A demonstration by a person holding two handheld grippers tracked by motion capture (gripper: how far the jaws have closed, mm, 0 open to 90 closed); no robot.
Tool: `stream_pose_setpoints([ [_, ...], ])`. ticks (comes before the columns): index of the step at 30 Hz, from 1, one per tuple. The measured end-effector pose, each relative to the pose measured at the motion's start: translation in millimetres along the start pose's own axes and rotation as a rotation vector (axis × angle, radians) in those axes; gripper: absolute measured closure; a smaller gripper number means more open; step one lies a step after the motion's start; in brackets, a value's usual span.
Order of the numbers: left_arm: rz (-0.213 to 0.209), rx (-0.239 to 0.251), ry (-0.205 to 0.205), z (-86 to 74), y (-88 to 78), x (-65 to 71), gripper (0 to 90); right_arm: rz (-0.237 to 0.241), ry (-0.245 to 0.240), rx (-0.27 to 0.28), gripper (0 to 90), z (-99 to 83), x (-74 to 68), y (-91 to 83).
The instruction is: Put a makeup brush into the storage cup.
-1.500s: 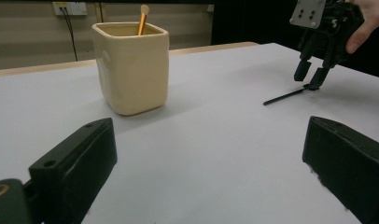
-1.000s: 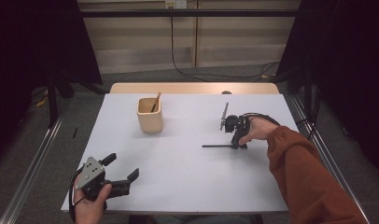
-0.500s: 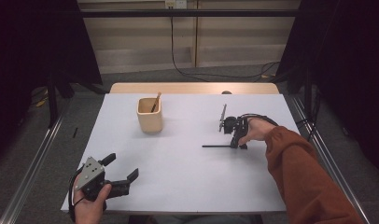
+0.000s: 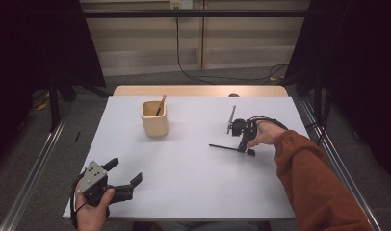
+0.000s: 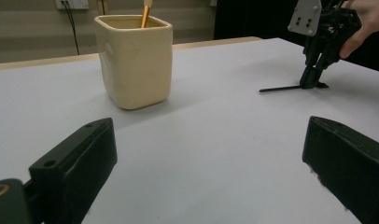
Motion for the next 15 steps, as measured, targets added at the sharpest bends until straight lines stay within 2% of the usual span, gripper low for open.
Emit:
stream_pose_setpoints([
  [8,-0.002,-0.001,0.0,0.0,0.1,0.7,3.0,0.025,0.027,0.011,85.8,-3.0,-2.7,-1.2],
  [15,0.003,-0.001,0.004,0.2,-0.1,0.3,3.0,0.031,0.036,0.075,85.9,-2.6,-2.2,-7.5],
])
Point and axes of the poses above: each handheld gripper's, and its own axes: y roughly forward along the jaws, z roughly out of its top, x roughly to its right, the point moved 6 cm from there along y, roughly forward along the jaws, and after that the axes turned 6 degrees about y, right-handed, at the moved point
